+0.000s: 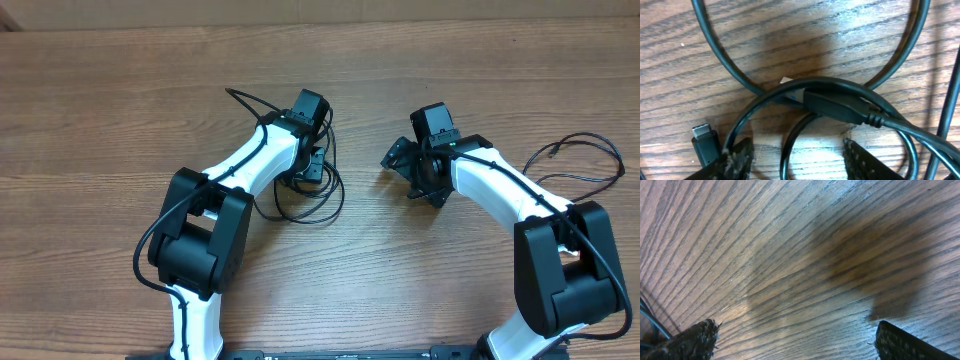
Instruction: Untangle cables
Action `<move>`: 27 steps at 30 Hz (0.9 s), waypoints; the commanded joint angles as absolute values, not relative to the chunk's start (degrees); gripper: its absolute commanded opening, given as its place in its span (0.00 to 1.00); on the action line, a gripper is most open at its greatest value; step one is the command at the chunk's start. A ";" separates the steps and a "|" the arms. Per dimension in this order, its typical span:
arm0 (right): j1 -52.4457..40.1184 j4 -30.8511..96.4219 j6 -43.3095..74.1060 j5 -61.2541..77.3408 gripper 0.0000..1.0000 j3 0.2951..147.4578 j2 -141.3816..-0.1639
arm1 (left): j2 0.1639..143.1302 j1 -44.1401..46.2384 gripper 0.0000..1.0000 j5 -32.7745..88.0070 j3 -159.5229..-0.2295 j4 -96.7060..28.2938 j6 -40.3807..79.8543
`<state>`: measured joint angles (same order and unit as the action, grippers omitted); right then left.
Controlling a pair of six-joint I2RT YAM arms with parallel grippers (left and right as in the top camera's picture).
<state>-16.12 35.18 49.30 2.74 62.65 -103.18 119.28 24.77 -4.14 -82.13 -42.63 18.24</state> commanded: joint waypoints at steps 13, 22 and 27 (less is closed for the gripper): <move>-16.05 34.96 49.50 2.20 1.00 62.26 -103.00 | 120.66 24.77 0.56 -11.46 -81.67 -42.83 18.44; -16.05 34.96 49.50 2.20 1.00 62.26 -103.00 | 120.66 24.80 0.56 -10.63 -81.08 -42.76 18.46; -16.05 34.92 49.50 2.20 1.00 62.26 -103.00 | 120.66 24.80 0.81 -10.44 -81.03 -42.89 18.44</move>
<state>-16.12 35.20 49.28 2.74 62.65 -103.18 119.28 24.77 -8.95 -82.13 -42.61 18.52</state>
